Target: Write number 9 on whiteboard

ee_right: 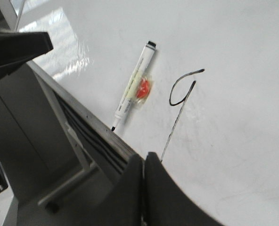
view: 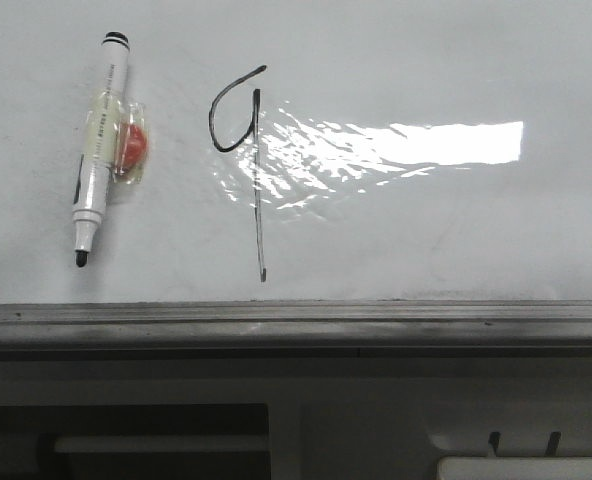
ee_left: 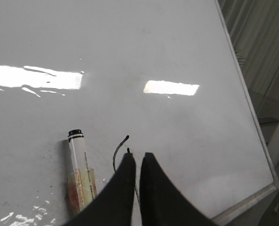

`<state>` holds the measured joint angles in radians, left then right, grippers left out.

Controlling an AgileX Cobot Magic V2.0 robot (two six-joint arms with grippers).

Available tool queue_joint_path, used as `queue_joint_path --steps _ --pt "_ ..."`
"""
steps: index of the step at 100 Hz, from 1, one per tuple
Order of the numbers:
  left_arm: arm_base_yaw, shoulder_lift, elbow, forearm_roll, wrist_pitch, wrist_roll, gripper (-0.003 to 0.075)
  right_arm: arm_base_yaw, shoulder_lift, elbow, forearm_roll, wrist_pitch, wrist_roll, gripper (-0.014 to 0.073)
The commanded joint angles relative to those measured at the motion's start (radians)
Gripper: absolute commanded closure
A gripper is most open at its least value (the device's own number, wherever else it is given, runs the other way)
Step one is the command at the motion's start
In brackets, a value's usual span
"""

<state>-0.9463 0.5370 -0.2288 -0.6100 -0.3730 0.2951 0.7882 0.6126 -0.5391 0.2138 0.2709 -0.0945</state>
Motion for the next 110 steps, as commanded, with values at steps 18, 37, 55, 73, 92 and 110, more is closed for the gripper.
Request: queue_joint_path --steps 18,37,55,73,92,110 --pt "0.0 -0.229 0.132 0.033 0.003 0.008 0.074 -0.001 -0.355 0.258 -0.096 -0.257 -0.011 0.0661" --pt "0.0 -0.343 0.184 0.019 0.014 0.006 0.074 -0.001 -0.531 0.345 -0.096 -0.258 -0.011 0.0663" --pt "0.0 -0.353 0.184 0.019 0.014 0.006 0.074 -0.001 -0.58 0.351 -0.096 -0.257 -0.011 0.0663" --pt "0.0 -0.353 0.184 0.019 0.014 0.006 0.074 -0.001 -0.58 0.351 -0.096 -0.257 -0.011 0.0663" --pt "0.0 -0.353 0.184 0.019 0.014 0.006 0.074 -0.001 -0.58 0.351 -0.096 -0.257 -0.011 0.0663" --pt "0.0 -0.353 0.194 0.019 0.014 0.006 0.074 -0.001 -0.58 0.351 -0.096 -0.257 -0.011 0.0663"
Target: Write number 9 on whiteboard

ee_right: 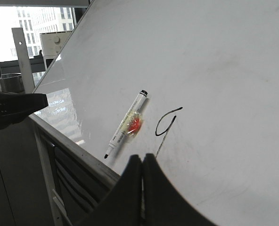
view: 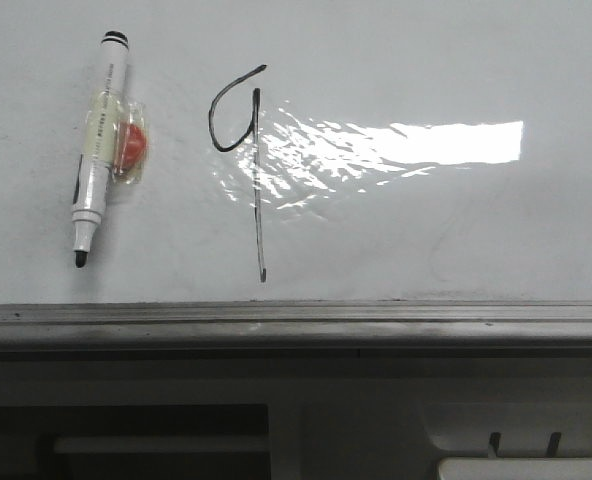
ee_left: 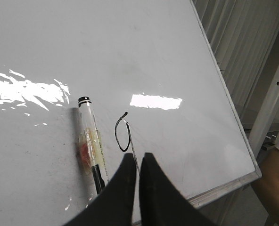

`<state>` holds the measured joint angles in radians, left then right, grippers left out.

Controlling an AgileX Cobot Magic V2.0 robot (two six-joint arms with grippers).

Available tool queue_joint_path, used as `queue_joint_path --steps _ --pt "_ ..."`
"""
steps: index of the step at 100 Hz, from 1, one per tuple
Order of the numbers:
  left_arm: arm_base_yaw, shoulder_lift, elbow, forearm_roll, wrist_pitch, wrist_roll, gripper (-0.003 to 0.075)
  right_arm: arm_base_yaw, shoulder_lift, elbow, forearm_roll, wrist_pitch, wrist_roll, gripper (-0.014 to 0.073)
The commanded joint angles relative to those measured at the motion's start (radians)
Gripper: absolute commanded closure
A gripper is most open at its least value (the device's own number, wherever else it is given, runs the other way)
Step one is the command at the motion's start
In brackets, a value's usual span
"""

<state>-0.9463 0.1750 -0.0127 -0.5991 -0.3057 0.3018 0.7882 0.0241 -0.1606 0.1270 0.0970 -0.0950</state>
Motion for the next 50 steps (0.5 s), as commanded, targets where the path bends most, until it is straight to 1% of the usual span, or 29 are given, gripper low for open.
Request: queue_joint_path --steps 1,6,11,17,22,24,27,36,39,45,50 --pt "0.0 0.009 -0.022 0.008 -0.053 -0.001 0.074 -0.001 0.009 -0.027 -0.009 -0.083 -0.01 0.0663" --pt "0.0 0.009 -0.017 0.014 -0.059 -0.001 0.074 -0.001 0.009 -0.027 -0.009 -0.083 -0.01 0.0663" --pt "0.007 0.009 -0.003 0.05 -0.087 -0.001 0.0741 -0.001 0.009 -0.027 -0.009 -0.083 -0.01 0.0663" --pt "0.034 0.007 0.028 0.144 -0.143 -0.001 0.0741 -0.001 0.009 -0.027 -0.009 -0.083 -0.01 0.0663" --pt "0.07 0.007 0.059 0.213 -0.207 -0.001 0.0741 -0.001 0.009 -0.027 -0.009 -0.083 -0.01 0.0663" --pt "0.088 0.007 0.061 0.235 -0.214 -0.001 0.0741 -0.001 0.009 -0.027 -0.009 -0.083 -0.01 0.0663" --pt "0.121 0.005 0.057 0.243 -0.174 -0.001 0.0741 -0.001 0.009 -0.027 -0.009 -0.083 -0.01 0.0663" --pt "0.219 0.005 0.059 0.312 -0.134 -0.008 0.0741 -0.001 0.009 -0.027 -0.009 -0.083 -0.01 0.0663" --pt "0.268 0.002 0.059 0.339 -0.119 -0.015 0.0741 -0.001 0.009 -0.027 -0.009 -0.083 -0.01 0.0663" --pt "0.353 -0.002 0.059 0.411 -0.078 -0.017 0.0741 -0.001 0.009 -0.027 -0.009 -0.083 -0.01 0.0663" --pt "0.428 -0.02 0.059 0.481 -0.031 -0.059 0.0741 -0.001 0.009 -0.027 -0.009 -0.083 -0.01 0.0663"
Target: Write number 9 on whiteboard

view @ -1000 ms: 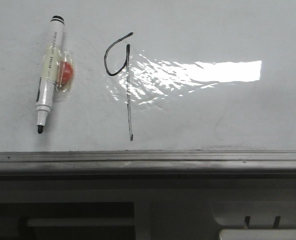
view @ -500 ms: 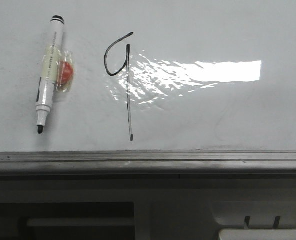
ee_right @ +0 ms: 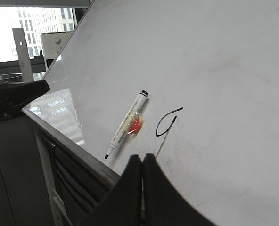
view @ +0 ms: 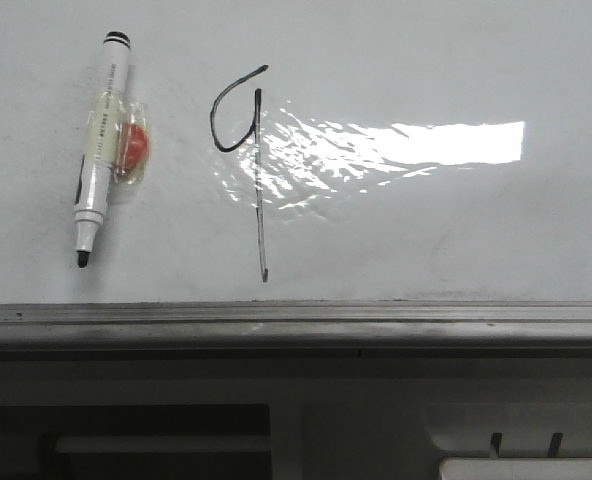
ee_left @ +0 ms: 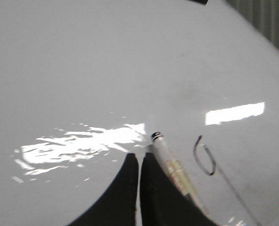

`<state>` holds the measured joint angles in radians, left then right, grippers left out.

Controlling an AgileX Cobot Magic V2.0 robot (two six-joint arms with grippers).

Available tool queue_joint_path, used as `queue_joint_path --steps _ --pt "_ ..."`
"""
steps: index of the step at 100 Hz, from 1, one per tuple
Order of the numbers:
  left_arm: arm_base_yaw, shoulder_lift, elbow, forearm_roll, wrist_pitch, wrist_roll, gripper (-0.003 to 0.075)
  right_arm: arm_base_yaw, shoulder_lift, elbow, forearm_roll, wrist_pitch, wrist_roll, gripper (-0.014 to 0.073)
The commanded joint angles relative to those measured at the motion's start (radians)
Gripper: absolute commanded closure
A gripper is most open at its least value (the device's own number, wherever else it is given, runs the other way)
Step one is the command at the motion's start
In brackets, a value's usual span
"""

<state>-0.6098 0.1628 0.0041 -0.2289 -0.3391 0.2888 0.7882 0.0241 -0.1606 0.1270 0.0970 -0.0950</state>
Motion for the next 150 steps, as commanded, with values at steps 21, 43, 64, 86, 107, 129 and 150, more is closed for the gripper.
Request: queue_joint_path --steps 21,43,64,86,107,129,150 --pt "0.384 -0.179 0.042 0.214 0.274 -0.289 0.0741 -0.001 0.009 -0.027 -0.009 -0.083 -0.01 0.0663" --pt "0.626 -0.196 0.042 0.214 0.478 -0.282 0.0741 -0.001 0.009 -0.027 -0.009 -0.08 -0.01 0.0663" --pt "0.661 -0.196 0.043 0.209 0.617 -0.276 0.0741 -0.001 0.009 -0.027 -0.009 -0.08 -0.01 0.0663" --pt "0.654 -0.195 0.042 0.209 0.617 -0.274 0.0741 -0.001 0.009 -0.027 -0.009 -0.082 -0.01 0.0663" --pt "0.654 -0.195 0.042 0.209 0.617 -0.274 0.0741 -0.001 0.009 -0.027 -0.009 -0.082 -0.01 0.0663" --pt "0.654 -0.195 0.042 0.209 0.617 -0.274 0.0741 -0.001 0.009 -0.027 -0.009 -0.082 -0.01 0.0663" --pt "0.654 -0.195 0.042 0.209 0.617 -0.274 0.0741 -0.006 0.009 0.007 -0.009 -0.137 -0.01 0.0663"
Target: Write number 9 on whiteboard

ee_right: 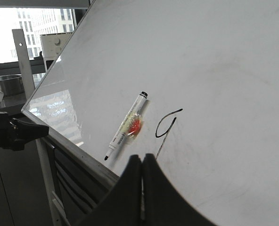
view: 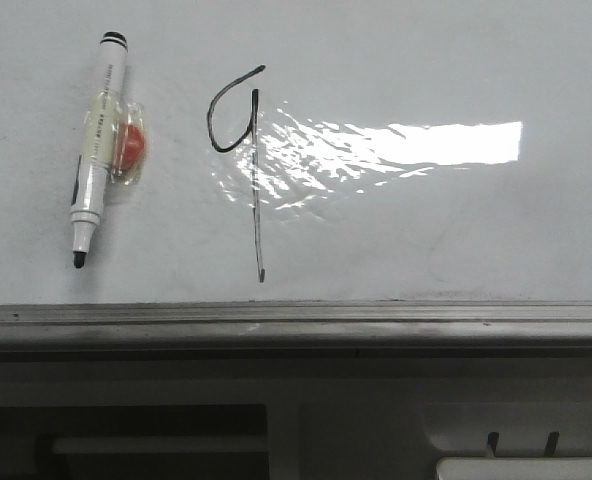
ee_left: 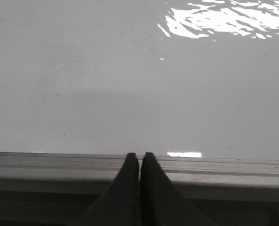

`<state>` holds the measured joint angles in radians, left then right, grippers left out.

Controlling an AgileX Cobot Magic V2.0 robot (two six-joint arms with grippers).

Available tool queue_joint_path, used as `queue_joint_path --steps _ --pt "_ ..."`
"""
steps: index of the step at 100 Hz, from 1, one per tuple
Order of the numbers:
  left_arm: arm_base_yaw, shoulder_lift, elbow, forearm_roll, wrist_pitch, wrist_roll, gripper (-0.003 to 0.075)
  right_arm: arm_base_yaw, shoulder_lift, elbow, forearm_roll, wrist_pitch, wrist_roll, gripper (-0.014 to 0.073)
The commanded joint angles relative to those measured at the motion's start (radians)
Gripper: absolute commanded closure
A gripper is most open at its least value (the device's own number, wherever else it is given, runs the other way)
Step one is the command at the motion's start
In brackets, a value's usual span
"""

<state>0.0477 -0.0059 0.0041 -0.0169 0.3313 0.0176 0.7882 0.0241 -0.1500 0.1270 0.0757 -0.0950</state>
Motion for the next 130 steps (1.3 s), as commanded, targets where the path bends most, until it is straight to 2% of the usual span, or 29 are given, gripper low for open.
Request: queue_joint_path --steps 1,8,23,36,45,57,72,94,130 --pt "-0.003 -0.026 0.042 -0.003 -0.053 -0.003 0.074 -0.01 0.009 0.004 -0.012 -0.122 -0.01 0.0663" --pt "-0.003 -0.026 0.042 -0.003 -0.053 -0.003 0.0741 -0.036 0.009 0.051 -0.041 -0.246 -0.01 0.0663" --pt "-0.003 -0.026 0.042 -0.003 -0.053 -0.003 0.0741 -0.168 0.009 0.185 -0.146 -0.686 -0.01 0.0663" --pt "-0.003 -0.026 0.042 -0.003 -0.053 -0.003 0.0741 -0.354 0.009 0.183 -0.207 -0.704 0.001 0.0663" --pt "-0.003 -0.026 0.042 -0.003 -0.053 -0.003 0.074 -0.5 0.009 0.185 -0.252 -0.642 0.118 0.0663" --pt "-0.003 -0.026 0.042 -0.003 -0.053 -0.003 0.0741 -0.679 0.004 0.185 -0.295 -0.484 0.273 0.0663" --pt "-0.003 -0.026 0.042 -0.003 -0.053 -0.003 0.0741 -0.832 -0.037 0.185 -0.208 -0.181 0.267 0.0663" --pt "-0.003 -0.026 0.042 -0.003 -0.053 -0.003 0.0741 -0.865 -0.051 0.186 -0.222 0.244 0.252 0.0663" --pt "-0.003 -0.026 0.042 -0.003 -0.055 -0.003 0.074 -0.865 -0.051 0.186 -0.232 0.24 0.244 0.0663"
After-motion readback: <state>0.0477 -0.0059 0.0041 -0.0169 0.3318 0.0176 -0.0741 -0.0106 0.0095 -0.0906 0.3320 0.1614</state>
